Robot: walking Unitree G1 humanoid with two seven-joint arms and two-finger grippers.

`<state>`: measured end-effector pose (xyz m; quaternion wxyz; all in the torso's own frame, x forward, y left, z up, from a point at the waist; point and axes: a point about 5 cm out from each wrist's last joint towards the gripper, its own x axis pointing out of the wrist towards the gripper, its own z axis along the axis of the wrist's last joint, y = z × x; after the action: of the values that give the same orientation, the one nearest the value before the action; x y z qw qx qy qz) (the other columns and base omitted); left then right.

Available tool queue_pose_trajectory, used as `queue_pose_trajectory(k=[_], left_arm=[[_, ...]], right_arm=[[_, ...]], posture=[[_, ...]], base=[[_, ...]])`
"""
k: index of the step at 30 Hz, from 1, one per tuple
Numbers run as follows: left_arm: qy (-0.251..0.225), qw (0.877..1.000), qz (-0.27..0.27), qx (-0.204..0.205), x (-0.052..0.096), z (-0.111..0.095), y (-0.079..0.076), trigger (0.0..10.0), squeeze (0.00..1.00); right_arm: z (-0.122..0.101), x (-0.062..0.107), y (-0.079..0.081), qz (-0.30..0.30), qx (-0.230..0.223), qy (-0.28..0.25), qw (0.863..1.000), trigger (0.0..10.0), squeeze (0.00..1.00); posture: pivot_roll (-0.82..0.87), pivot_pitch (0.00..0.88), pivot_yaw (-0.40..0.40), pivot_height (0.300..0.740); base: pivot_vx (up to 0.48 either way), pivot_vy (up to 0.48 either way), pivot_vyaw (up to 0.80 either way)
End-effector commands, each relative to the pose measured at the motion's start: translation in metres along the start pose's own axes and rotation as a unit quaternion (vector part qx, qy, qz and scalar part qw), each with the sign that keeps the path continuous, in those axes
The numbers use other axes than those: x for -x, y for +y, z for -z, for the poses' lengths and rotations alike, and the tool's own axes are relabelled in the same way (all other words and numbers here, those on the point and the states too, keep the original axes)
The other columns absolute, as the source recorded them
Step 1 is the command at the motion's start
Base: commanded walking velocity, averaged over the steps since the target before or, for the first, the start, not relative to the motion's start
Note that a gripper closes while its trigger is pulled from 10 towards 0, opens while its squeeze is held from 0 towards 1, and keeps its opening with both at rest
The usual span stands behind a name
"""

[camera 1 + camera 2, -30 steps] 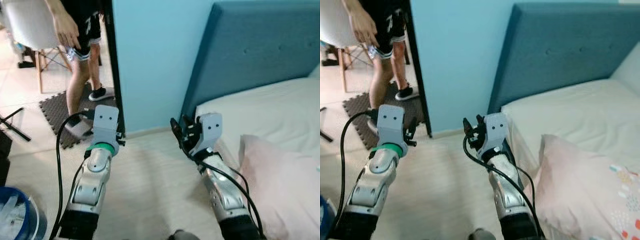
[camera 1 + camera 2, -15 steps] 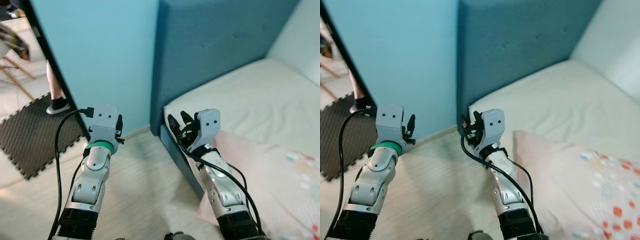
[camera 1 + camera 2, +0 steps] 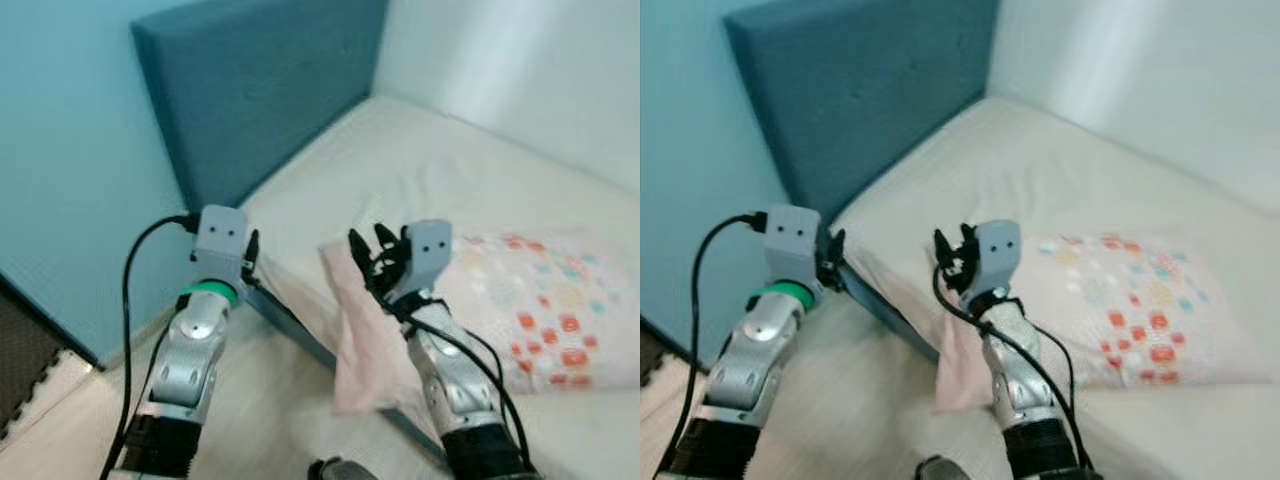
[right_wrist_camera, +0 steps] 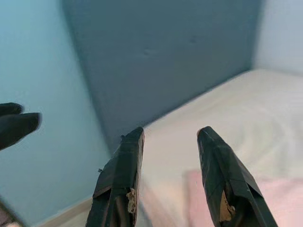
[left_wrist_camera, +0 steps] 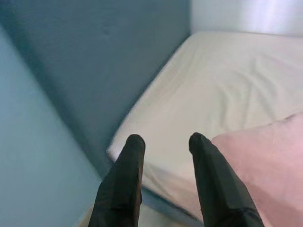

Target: Clean up the room

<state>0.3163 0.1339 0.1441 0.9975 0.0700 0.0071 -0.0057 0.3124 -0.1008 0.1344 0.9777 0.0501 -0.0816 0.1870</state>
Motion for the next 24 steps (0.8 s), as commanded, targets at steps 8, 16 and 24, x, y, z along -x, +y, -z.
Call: queue_pose_trajectory(k=[8, 16, 24], left_arm=[[0.007, 1.000, 0.011, 0.006, -0.002, 0.000, -0.003, 10.0, 0.00], [-0.004, 1.000, 0.024, 0.007, -0.002, -0.004, -0.005, 10.0, 0.00], [-0.014, 0.999, 0.035, 0.009, -0.003, -0.007, -0.004, 10.0, 0.00]], right_arm=[[0.003, 0.001, -0.002, 0.009, -0.008, 0.006, 1.000, 10.0, 0.00], [0.002, 0.001, -0.003, 0.016, -0.015, 0.003, 1.000, 10.0, 0.00], [0.002, 0.001, -0.004, 0.023, -0.021, 0.001, 1.000, 10.0, 0.00]], posture=[[-0.09, 0.011, 0.052, 0.740], [-0.09, 0.011, 0.058, 0.740], [-0.09, 0.010, 0.062, 0.740]], base=[[0.000, 0.000, -0.78], [0.000, 0.000, -0.78], [0.000, 0.000, -0.77]])
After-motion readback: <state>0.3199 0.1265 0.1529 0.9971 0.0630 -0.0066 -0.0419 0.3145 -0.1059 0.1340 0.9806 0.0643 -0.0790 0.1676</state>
